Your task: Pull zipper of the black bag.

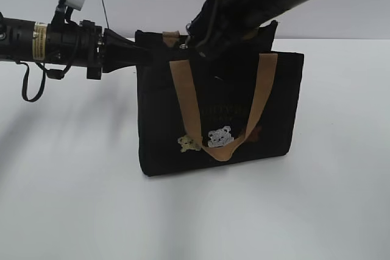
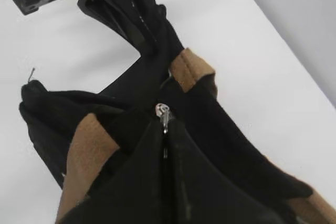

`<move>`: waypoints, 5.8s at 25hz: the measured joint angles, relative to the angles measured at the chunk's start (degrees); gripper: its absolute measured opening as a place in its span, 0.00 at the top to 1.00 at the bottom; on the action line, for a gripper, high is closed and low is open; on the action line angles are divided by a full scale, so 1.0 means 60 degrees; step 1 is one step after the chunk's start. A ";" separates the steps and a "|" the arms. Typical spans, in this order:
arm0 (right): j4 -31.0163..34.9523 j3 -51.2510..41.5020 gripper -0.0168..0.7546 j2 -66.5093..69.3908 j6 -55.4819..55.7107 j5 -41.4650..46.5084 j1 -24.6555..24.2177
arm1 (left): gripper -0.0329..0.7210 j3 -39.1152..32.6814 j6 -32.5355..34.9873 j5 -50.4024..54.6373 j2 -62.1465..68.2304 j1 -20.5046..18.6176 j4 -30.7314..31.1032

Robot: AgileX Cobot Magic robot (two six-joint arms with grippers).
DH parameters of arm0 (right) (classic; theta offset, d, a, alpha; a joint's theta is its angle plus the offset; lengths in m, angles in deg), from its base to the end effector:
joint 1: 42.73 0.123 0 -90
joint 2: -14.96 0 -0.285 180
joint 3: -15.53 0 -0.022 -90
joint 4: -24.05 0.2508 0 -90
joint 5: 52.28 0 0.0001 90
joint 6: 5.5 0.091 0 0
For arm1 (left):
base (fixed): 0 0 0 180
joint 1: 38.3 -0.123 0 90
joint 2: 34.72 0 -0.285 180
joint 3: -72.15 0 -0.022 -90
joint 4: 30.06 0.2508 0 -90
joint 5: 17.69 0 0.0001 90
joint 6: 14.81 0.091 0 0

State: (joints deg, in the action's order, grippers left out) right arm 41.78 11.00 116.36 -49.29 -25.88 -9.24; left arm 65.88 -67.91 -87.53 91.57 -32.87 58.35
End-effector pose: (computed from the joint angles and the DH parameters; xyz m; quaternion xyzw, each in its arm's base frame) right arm 0.3028 0.2152 0.2952 -0.4874 0.7675 0.0821 0.4083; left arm 0.3832 -0.1222 0.1798 0.4749 0.6176 -0.4174 0.4678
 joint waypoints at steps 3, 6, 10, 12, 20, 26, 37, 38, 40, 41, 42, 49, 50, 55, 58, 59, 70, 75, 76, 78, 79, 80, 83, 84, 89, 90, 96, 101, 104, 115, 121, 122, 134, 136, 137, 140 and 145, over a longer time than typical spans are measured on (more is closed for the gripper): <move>0.0012 0.0000 1.00 0.0133 0.0323 0.0158 0.0000 | 0.91 0.0000 0.0000 0.0058 0.0000 0.0000 0.0000; 0.0012 0.0000 1.00 0.0145 0.0461 0.0178 0.0000 | 0.91 0.0000 0.0000 0.0057 0.0000 0.0000 0.0000; 0.0012 0.0000 1.00 0.0145 0.0590 0.0192 0.0000 | 0.91 0.0000 0.0000 0.0057 0.0000 0.0000 0.0017; 0.0012 0.0000 1.00 0.0145 0.0721 0.0200 -0.0101 | 0.91 0.0000 0.0000 0.0057 0.0000 0.0000 0.0017; 0.0015 0.0000 1.00 0.0145 0.1817 0.0292 -0.1121 | 0.91 0.0000 0.0000 0.0057 0.0000 0.0000 0.0008; 0.0052 0.0000 1.00 -0.0014 0.2183 0.0686 -0.1836 | 0.91 0.0000 0.0000 0.0057 0.0000 0.0000 0.0001; 0.0053 0.0000 1.00 -0.0533 0.2364 0.1357 -0.3002 | 0.91 0.0000 0.0000 0.0057 0.0000 0.0000 -0.0002; 0.0046 0.0000 1.00 -0.0533 0.2375 0.1357 -0.3021 | 0.91 0.0000 0.0000 0.0057 0.0000 0.0000 -0.0002; 0.0046 0.0000 1.00 -0.0533 0.2397 0.1357 -0.3031 | 0.91 0.0000 0.0000 0.0057 0.0000 0.0000 -0.0002; 0.0046 0.0000 1.00 -0.0533 0.2422 0.1357 -0.3031 | 0.91 0.0000 0.0000 0.0057 0.0000 0.0000 -0.0002; 0.0070 0.0000 1.00 -0.0533 0.2433 0.1357 -0.3031 | 0.91 0.0000 0.0000 0.0057 0.0000 0.0000 -0.0002; 0.0210 0.0000 0.98 -0.0533 0.2528 0.1542 -0.3031 | 0.91 0.0000 0.0000 0.0057 0.0000 0.0000 -0.0010; 0.0210 0.0000 0.96 -0.0533 0.2528 0.1592 -0.3031 | 0.91 0.0000 0.0000 0.0057 0.0000 0.0000 -0.0010; 0.0212 0.0000 0.73 -0.0540 0.2535 0.1623 -0.3031 | 0.85 0.0000 0.0000 0.0057 0.0000 0.0000 -0.0020; 0.0220 0.0000 0.58 -0.0540 0.2535 0.1623 -0.3031 | 0.74 0.0000 -0.0008 0.0057 0.0000 0.0000 -0.0077; 0.0220 0.0000 0.56 -0.0540 0.2535 0.1626 -0.3031 | 0.69 0.0000 -0.0008 0.0057 0.0000 -0.0008 -0.0089; 0.0101 0.0003 0.45 -0.1092 0.2975 0.1984 -0.3031 | 0.53 0.0010 -0.1715 0.0048 -0.1162 -0.0017 0.0939; -0.0351 0.0011 0.40 -0.1561 0.3643 0.2148 -0.3031 | 0.52 0.0010 -0.3264 0.0657 -0.1769 -0.0017 0.1644; -0.0406 0.0011 0.40 -0.1647 0.3696 0.2233 -0.3031 | 0.52 0.0010 -0.3500 0.0938 -0.1874 -0.0017 0.1799; -0.0533 0.0013 0.39 -0.1828 0.3727 0.2517 -0.3031 | 0.52 0.0010 -0.4166 0.1769 -0.2182 -0.0017 0.1930; -0.0589 0.0013 0.39 -0.1901 0.3750 0.2710 -0.3031 | 0.52 0.0010 -0.4555 0.2442 -0.2322 -0.0017 0.1939; -0.0630 0.0013 0.39 -0.1968 0.3752 0.2880 -0.3031 | 0.52 0.0010 -0.4866 0.3096 -0.2479 -0.0017 0.1939; -0.0678 0.0013 0.39 -0.2175 0.3811 0.3371 -0.3031 | 0.50 0.0010 -0.5678 0.5608 -0.2780 -0.0017 0.1939; -0.0678 0.0013 0.39 -0.2239 0.3849 0.3483 -0.3031 | 0.49 0.0010 -0.6016 0.6293 -0.2818 -0.0017 0.1939; -0.0711 0.0013 0.39 -0.2479 0.3978 0.3917 -0.3031 | 0.47 -0.0078 -0.7827 1.0525 -0.2816 -0.0017 0.1922; -0.0711 0.0013 0.39 -0.2492 0.4002 0.3980 -0.3031 | 0.47 -0.0118 -0.7934 1.1260 -0.2816 -0.0027 0.1915; -0.0718 0.0013 0.39 -0.2552 0.4024 0.4288 -0.3031 | 0.47 -0.0457 -0.8069 1.2322 -0.2816 -0.0048 0.1463; -0.0718 0.0013 0.39 -0.2560 0.4032 0.4507 -0.3031 | 0.47 -0.0636 -0.7729 1.3356 -0.2816 -0.0036 0.0808; -0.0718 0.0013 0.39 -0.2560 0.4035 0.4619 -0.3031 | 0.46 -0.0636 -0.6615 1.4706 -0.2816 -0.0029 0.0193; -0.0718 0.0013 0.39 -0.2560 0.4102 0.4853 -0.3031 | 0.44 -0.0636 0.1586 1.5426 -0.2866 0.0339 -0.9200; -0.0983 0.0013 0.39 -0.2560 0.5840 0.4861 -0.3031 | 0.50 -0.0636 0.3493 1.6430 -0.3610 0.1267 -1.0487; -0.1175 0.0013 0.39 -0.2560 0.6158 0.4880 -0.3031 | 0.52 -0.0636 0.3635 1.6805 -0.3743 0.1362 -1.0724; -0.2196 0.0013 0.39 -0.2560 0.6971 0.7072 -0.4218 | 0.61 -0.0347 0.6461 2.1997 -0.5213 0.1459 -1.3898; -0.2216 0.0013 0.39 -0.2560 0.6773 0.7149 -0.4348 | 0.61 -0.0347 0.6622 2.2313 -0.5685 0.1459 -1.4106; -0.2216 0.0013 0.39 -0.2560 0.6708 0.7160 -0.4351 | 0.61 -0.0347 0.6650 2.2390 -0.5920 0.1459 -1.4147; -0.2159 -0.0120 0.39 -0.2806 0.6632 0.7168 -0.4351 | 0.61 -0.0419 0.6710 2.2692 -0.6825 0.1459 -1.4147; -0.1981 -0.0992 0.39 -0.3773 0.6389 0.7172 -0.4351 | 0.61 -0.1018 0.6710 2.3176 -0.8499 0.1459 -1.4156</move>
State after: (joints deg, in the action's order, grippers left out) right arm 29.89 5.04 93.72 -10.95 17.15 -35.35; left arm 59.77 -27.65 51.53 40.57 -24.12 -26.59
